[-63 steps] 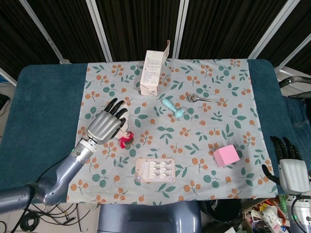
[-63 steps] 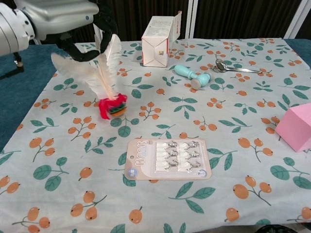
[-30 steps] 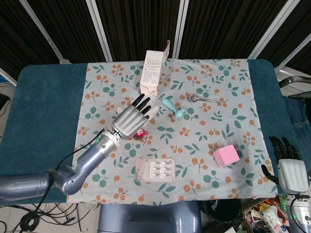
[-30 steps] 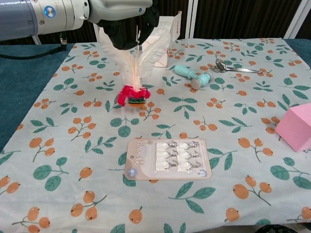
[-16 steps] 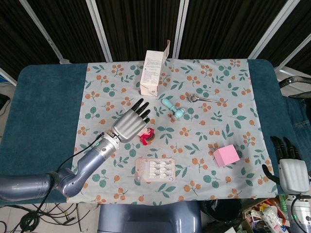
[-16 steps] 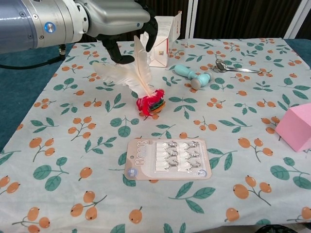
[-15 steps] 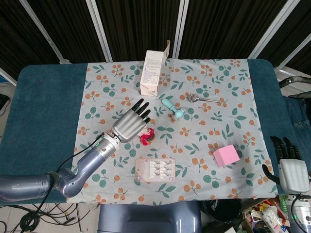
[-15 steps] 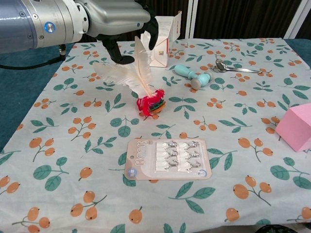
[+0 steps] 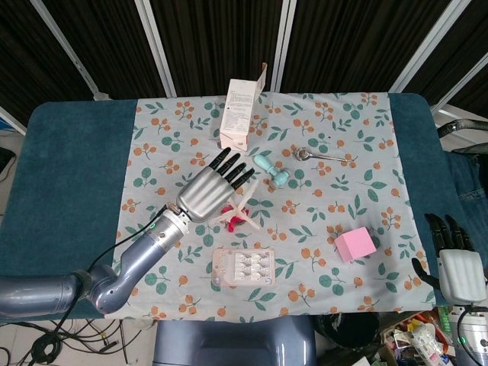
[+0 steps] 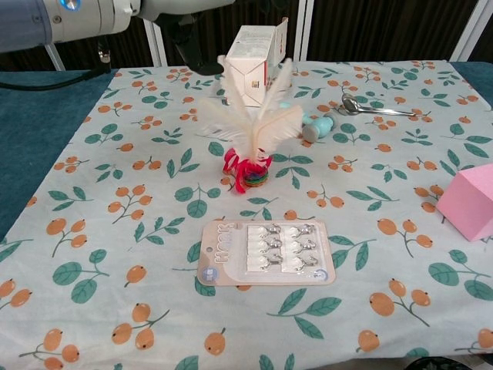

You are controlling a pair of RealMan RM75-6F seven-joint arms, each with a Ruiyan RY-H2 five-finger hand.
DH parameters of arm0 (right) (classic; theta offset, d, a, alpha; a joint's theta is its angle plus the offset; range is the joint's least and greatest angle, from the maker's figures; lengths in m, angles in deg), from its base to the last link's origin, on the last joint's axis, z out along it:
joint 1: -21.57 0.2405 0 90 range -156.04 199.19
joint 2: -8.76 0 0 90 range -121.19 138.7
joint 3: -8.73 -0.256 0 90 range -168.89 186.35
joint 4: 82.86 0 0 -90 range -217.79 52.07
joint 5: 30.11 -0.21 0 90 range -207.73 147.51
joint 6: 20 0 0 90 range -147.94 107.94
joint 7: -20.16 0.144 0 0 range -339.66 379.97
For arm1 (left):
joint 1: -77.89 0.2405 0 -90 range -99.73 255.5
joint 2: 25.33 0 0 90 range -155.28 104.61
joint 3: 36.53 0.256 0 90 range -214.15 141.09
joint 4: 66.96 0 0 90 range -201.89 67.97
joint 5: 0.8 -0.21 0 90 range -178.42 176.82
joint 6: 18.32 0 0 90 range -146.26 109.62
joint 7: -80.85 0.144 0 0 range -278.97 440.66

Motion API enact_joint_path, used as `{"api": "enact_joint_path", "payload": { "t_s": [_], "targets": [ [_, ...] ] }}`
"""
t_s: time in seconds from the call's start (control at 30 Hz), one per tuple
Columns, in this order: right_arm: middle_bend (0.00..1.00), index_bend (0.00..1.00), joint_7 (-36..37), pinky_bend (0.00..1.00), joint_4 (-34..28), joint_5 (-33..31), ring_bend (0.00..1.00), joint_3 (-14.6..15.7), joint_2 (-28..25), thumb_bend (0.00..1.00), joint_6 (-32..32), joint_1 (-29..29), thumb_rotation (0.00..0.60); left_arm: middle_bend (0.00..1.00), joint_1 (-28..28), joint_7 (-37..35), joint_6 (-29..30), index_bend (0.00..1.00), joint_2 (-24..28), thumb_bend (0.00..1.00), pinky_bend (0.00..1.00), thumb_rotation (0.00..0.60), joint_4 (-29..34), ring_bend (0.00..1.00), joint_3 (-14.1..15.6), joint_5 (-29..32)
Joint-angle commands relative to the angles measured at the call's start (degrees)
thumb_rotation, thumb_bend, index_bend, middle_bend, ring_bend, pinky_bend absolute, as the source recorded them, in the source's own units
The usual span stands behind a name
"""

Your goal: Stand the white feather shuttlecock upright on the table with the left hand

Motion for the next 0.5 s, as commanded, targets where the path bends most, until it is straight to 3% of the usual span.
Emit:
{"api": "enact_joint_path", "payload": {
  "t_s": [0.03, 0.27, 0.4, 0.5],
  "targets": [
    [0.08, 0.0, 0.02, 0.14, -0.06, -0.01, 0.03, -0.04, -0.05, 0.19, 0.13, -0.06, 0.6, 0.09, 0.49, -0.65, 1.45, 0.05, 1.88, 0.31, 0.0, 0.6, 1.8, 0.0, -1.1, 0.8],
    [0.08, 0.0, -0.03, 0.14, -0.32, 0.06, 0.03, -0.02, -0.22, 0.19, 0.34, -0.18, 0.6, 0.05, 6.08, -1.67, 7.64, 0.02, 11.79, 0.31, 0.0, 0.6, 10.83, 0.0, -0.85, 2.91],
    [0.08, 0.0, -0.26, 0.14, -0.54, 0.29, 0.03, 0.04, -0.23, 0.2, 0.5, -0.2, 0.6, 0.04, 11.39, -5.28, 11.53, 0.01, 17.14, 0.3, 0.0, 0.6, 14.2, 0.0, 1.14, 1.0],
    [0.08, 0.0, -0.57, 0.14, -0.71, 0.48, 0.03, 0.1, -0.12, 0.19, 0.49, -0.12, 0.6, 0.04, 16.38, -10.15, 13.53, 0.01, 20.49, 0.29, 0.0, 0.6, 14.75, 0.0, 4.19, -1.91]
  ]
}}
